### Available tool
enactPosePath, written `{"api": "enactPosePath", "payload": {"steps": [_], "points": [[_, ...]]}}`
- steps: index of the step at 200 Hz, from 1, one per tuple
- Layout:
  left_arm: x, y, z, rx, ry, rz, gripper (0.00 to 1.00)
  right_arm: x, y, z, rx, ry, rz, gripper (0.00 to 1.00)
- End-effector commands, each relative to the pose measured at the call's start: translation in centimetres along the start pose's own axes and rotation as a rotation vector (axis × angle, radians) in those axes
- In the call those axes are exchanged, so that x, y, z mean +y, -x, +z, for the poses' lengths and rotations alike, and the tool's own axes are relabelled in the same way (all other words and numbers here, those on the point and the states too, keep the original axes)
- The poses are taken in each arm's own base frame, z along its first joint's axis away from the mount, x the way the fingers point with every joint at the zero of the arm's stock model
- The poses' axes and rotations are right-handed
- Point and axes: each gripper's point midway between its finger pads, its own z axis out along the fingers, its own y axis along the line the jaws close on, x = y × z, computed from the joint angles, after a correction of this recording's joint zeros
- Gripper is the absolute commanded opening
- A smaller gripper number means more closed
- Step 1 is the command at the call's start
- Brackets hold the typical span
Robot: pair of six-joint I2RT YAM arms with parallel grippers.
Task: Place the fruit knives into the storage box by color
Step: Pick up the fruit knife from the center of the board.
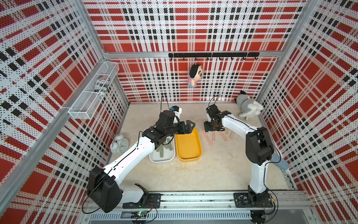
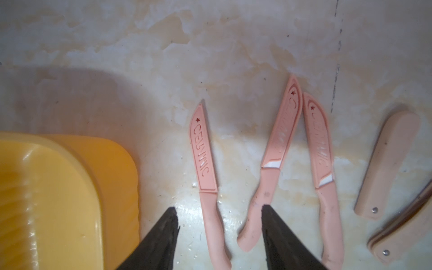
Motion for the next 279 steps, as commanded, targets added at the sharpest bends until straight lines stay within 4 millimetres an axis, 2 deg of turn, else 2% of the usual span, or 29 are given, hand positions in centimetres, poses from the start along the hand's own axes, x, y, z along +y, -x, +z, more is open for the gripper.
{"api": "enactPosePath", "payload": {"steps": [1,28,88,190,279], "points": [[-0.1,-0.4,0.6,0.007,-0.014,0.005,0.98,1.0,-2.0,1.3,0.069,-0.024,-0.056,0.61],[0.0,-0.3,0.5,0.003,-0.012,0.005,0.98,1.6,-3.9,2.3,0.12,-0.033,-0.09,0.61],[0.5,-0.6,0.5,0.006,-0.002,0.001,0.98,0.6,-6.9,3.3,0.189,-0.069,-0.11,0.61],[1.1,-0.5,-0.1,-0.007,0.003,-0.007,0.99,0.3,-7.8,4.3,0.226,-0.084,-0.133,0.59],[1.4,-0.3,-0.5,-0.016,0.004,-0.013,0.98,0.1,-9.5,5.1,0.3,-0.109,-0.178,0.39]]}}
